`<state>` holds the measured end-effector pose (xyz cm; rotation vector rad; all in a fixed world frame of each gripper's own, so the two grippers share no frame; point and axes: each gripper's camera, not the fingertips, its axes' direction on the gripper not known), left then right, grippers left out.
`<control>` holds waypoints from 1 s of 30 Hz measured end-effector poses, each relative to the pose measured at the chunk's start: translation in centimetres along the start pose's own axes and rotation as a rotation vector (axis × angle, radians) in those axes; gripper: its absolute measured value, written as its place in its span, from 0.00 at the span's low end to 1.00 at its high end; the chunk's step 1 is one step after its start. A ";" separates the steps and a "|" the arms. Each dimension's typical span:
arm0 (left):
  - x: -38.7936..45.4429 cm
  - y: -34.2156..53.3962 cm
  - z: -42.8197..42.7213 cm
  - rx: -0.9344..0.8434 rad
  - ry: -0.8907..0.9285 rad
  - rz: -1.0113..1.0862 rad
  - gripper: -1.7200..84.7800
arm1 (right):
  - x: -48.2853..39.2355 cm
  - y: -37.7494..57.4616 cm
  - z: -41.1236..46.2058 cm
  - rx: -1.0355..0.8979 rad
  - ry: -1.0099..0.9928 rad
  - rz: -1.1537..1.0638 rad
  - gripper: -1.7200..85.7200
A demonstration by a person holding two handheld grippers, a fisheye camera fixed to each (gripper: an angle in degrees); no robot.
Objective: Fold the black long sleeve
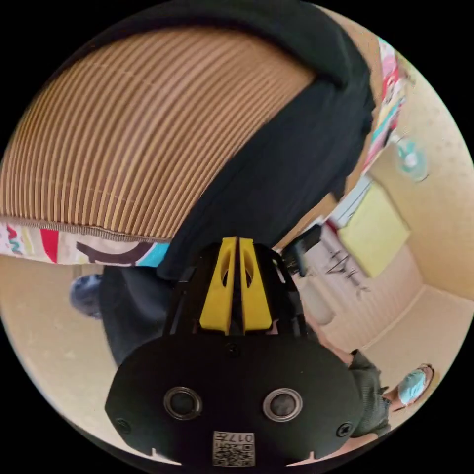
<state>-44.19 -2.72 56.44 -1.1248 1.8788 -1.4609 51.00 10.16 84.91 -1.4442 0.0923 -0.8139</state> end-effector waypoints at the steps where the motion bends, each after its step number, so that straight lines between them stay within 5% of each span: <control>1: -1.8 1.2 -3.2 0.207 0.230 -0.044 0.05 | 0.9 0.6 -0.2 0.006 -0.035 0.007 0.02; 4: -7.4 4.5 -6.4 0.685 0.754 -0.194 0.13 | 5.5 2.9 -0.5 -0.032 -0.238 0.050 0.02; 6: -9.8 5.6 -5.8 0.818 0.902 -0.305 0.16 | 9.1 4.6 -0.6 -0.062 -0.407 0.086 0.02; 14: -12.4 3.5 -5.4 0.732 0.729 -0.339 0.20 | 15.1 12.4 0.7 -0.054 -0.867 0.070 0.02; 21: -11.9 5.9 -3.1 0.829 0.768 -0.399 0.07 | 19.3 21.8 3.1 -0.025 -1.150 0.047 0.02; 26: 1.5 6.1 -4.5 0.642 0.767 0.024 0.06 | 23.8 27.7 5.3 0.180 -1.524 0.034 0.02; 30: 21.3 12.7 -2.1 0.474 0.300 0.548 0.06 | 26.8 32.2 7.3 0.456 -1.936 0.062 0.02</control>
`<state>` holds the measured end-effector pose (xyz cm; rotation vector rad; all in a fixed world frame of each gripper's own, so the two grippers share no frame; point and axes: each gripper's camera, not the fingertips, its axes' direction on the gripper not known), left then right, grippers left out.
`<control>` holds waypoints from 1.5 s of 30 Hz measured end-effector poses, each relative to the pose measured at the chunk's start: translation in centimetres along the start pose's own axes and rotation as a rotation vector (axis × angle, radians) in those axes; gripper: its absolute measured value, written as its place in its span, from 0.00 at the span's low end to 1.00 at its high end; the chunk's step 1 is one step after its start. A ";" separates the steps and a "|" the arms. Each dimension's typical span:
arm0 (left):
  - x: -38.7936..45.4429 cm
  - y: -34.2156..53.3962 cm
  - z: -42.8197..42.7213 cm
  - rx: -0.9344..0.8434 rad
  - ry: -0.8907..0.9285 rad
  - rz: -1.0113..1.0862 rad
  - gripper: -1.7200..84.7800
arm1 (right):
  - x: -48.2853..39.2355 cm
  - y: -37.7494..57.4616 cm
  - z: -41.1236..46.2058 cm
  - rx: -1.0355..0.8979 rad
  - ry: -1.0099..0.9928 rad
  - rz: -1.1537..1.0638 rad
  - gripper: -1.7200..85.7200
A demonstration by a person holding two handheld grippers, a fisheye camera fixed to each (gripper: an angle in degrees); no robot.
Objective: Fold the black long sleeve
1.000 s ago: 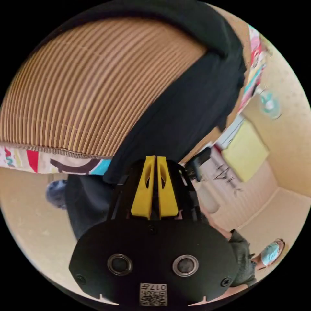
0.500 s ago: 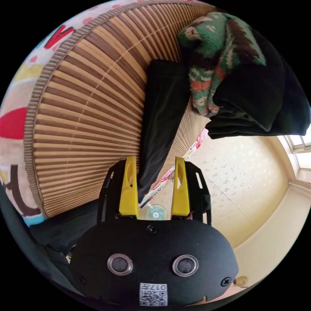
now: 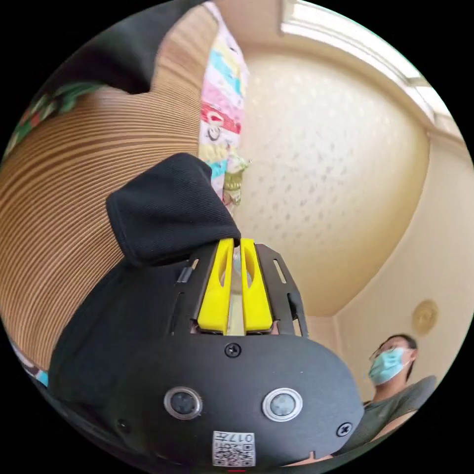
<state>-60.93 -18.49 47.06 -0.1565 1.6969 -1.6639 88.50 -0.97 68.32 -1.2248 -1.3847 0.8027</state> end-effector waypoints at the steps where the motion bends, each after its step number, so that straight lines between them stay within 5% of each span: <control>1: 5.9 1.0 4.0 -0.116 -0.141 0.189 0.06 | -0.2 0.4 -0.4 0.022 -0.056 -0.029 0.02; 4: 15.2 7.6 15.8 -0.316 -0.408 0.579 0.07 | -1.8 2.0 -1.3 0.100 -0.260 -0.166 0.02; 6: 15.9 12.1 23.2 -0.500 -0.475 0.661 0.10 | -3.0 2.7 -1.4 0.122 -0.324 -0.210 0.02; 9: 12.1 18.4 31.7 -0.777 -0.569 0.680 0.14 | -4.8 3.3 -1.3 0.104 -0.368 -0.234 0.02; 12: 6.2 21.7 33.8 -0.860 -0.633 0.522 0.15 | -7.0 4.2 -1.9 0.084 -0.380 -0.274 0.02; 16: -0.7 22.2 32.1 -0.858 -0.599 0.244 0.15 | -8.9 5.4 -4.1 0.096 -0.372 -0.300 0.02; 29: -10.4 9.7 32.7 -0.680 -0.862 -0.027 0.16 | -16.2 3.4 -10.9 0.283 -0.334 -0.405 0.10; 34: -14.7 7.9 34.3 -0.890 -0.791 0.003 0.09 | -18.7 -0.4 -10.4 0.282 -0.279 -0.427 0.17; 45: -16.1 3.1 29.3 -0.827 -0.629 -0.052 0.01 | -28.8 -9.1 -9.7 0.549 0.327 -0.465 0.18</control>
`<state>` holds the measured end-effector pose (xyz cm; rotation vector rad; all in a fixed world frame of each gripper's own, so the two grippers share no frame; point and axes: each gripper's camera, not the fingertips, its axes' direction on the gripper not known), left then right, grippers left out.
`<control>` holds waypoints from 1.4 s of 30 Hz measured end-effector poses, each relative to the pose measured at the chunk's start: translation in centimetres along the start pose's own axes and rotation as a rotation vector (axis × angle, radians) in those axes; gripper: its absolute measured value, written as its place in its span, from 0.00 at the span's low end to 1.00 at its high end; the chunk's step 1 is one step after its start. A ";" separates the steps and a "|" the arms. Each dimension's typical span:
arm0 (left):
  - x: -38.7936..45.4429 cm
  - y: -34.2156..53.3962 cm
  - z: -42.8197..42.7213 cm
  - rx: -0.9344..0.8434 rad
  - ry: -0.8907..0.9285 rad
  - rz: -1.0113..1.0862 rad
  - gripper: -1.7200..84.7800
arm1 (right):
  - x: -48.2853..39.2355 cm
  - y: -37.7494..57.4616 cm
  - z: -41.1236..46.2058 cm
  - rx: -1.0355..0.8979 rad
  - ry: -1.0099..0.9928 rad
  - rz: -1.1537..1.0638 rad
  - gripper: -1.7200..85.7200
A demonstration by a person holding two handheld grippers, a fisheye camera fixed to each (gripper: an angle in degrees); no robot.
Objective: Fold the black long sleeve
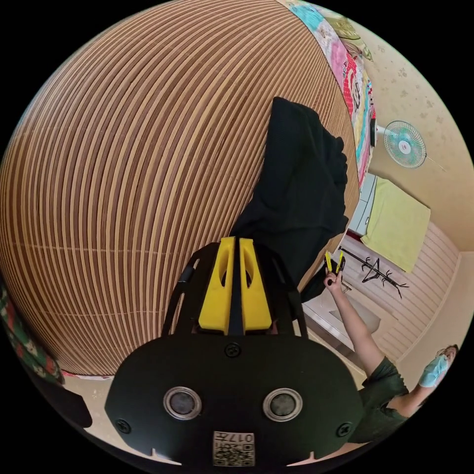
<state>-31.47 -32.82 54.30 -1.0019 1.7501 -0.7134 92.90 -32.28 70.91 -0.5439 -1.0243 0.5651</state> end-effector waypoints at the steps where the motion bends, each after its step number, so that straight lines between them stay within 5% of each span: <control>1: 0.0 0.1 -0.6 0.005 -0.002 0.008 0.01 | -0.2 -0.5 0.2 0.011 0.013 -0.001 0.18; 7: -2.2 1.7 -3.6 -0.031 -0.155 -0.014 0.01 | -0.4 -3.6 2.3 0.143 0.114 -0.005 0.16; 17: -4.9 3.8 -5.0 0.005 -0.136 -0.093 0.01 | 3.9 -2.7 7.1 0.346 -0.182 -0.053 0.09; 19: -4.4 3.7 -5.0 0.017 -0.159 -0.142 0.01 | 3.0 -2.0 8.3 0.340 -0.292 -0.172 0.07; 23: -3.0 2.7 -4.3 -0.010 -0.248 -0.131 0.01 | 0.3 2.8 13.8 0.174 -0.885 -0.530 0.07; 25: -3.1 1.9 -4.6 -0.029 -0.263 -0.190 0.01 | -2.5 7.1 17.3 0.096 -0.972 -0.617 0.07; 28: -3.0 1.4 -4.9 -0.040 -0.293 -0.217 0.01 | -7.5 15.7 24.5 -0.033 -0.827 -0.674 0.09; 33: -0.9 1.8 -4.9 -0.028 -0.449 -0.136 0.01 | -9.3 28.1 44.7 -0.523 0.061 -0.725 0.22; 38: -1.8 5.4 -4.0 -0.079 -0.391 -0.036 0.07 | -1.7 30.5 48.5 -0.588 0.284 -0.649 0.21; 42: -5.6 11.7 -4.6 -0.005 -0.104 -0.021 0.13 | 3.9 29.2 42.1 -0.470 0.285 -0.534 0.19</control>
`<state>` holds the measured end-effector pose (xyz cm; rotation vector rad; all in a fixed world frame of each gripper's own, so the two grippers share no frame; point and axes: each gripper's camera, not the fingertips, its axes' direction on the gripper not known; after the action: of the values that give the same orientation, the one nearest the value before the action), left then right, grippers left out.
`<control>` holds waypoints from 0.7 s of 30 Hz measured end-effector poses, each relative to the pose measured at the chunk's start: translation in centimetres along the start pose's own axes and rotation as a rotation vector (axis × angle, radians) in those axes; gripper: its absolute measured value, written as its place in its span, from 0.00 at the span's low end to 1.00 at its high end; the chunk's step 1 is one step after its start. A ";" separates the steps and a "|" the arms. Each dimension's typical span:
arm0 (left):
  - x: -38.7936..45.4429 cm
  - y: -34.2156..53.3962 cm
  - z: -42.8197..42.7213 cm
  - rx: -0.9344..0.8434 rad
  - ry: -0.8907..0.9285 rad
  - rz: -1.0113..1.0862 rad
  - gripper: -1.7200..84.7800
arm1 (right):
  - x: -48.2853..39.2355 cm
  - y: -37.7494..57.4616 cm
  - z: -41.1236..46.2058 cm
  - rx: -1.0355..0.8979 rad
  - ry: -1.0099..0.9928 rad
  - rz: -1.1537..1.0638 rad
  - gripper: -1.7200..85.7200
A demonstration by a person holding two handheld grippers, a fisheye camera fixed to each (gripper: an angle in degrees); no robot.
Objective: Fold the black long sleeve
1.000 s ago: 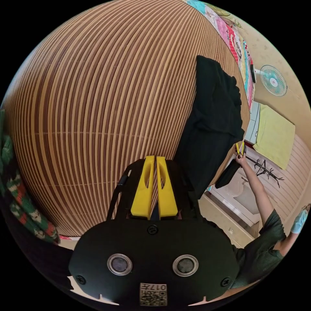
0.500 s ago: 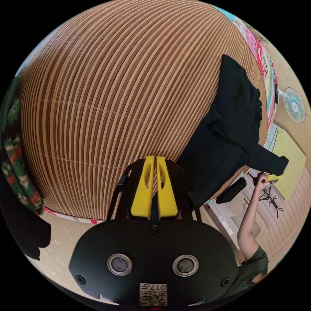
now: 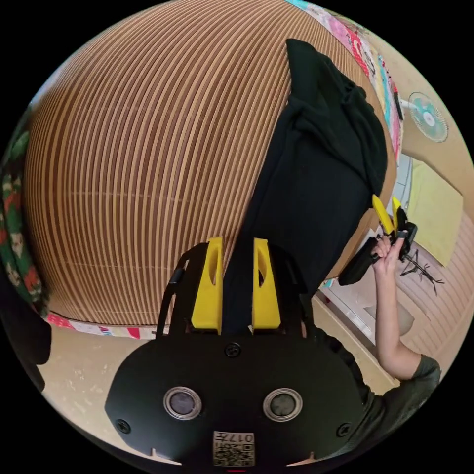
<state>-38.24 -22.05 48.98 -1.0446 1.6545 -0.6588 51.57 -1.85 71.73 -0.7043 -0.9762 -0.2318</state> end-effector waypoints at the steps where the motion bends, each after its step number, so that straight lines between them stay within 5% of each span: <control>1: -1.3 1.8 0.1 0.012 0.089 0.010 0.14 | 0.9 0.8 -0.6 0.006 0.016 0.020 0.19; 7: -4.7 8.4 2.3 -0.098 0.035 0.012 0.17 | 6.7 8.1 -2.1 -0.097 0.205 0.184 0.18; 13: -4.8 10.1 3.1 -0.146 0.066 0.039 0.16 | 1.8 6.4 3.8 -0.181 0.354 -0.053 0.16; 21: -5.2 12.0 3.1 -0.127 0.126 0.070 0.15 | -9.5 -10.0 21.5 -0.281 0.501 -0.469 0.15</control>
<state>-38.61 -11.61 40.47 -1.0478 1.8540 -0.5906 26.92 3.13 76.08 -0.6182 -0.6163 -0.9269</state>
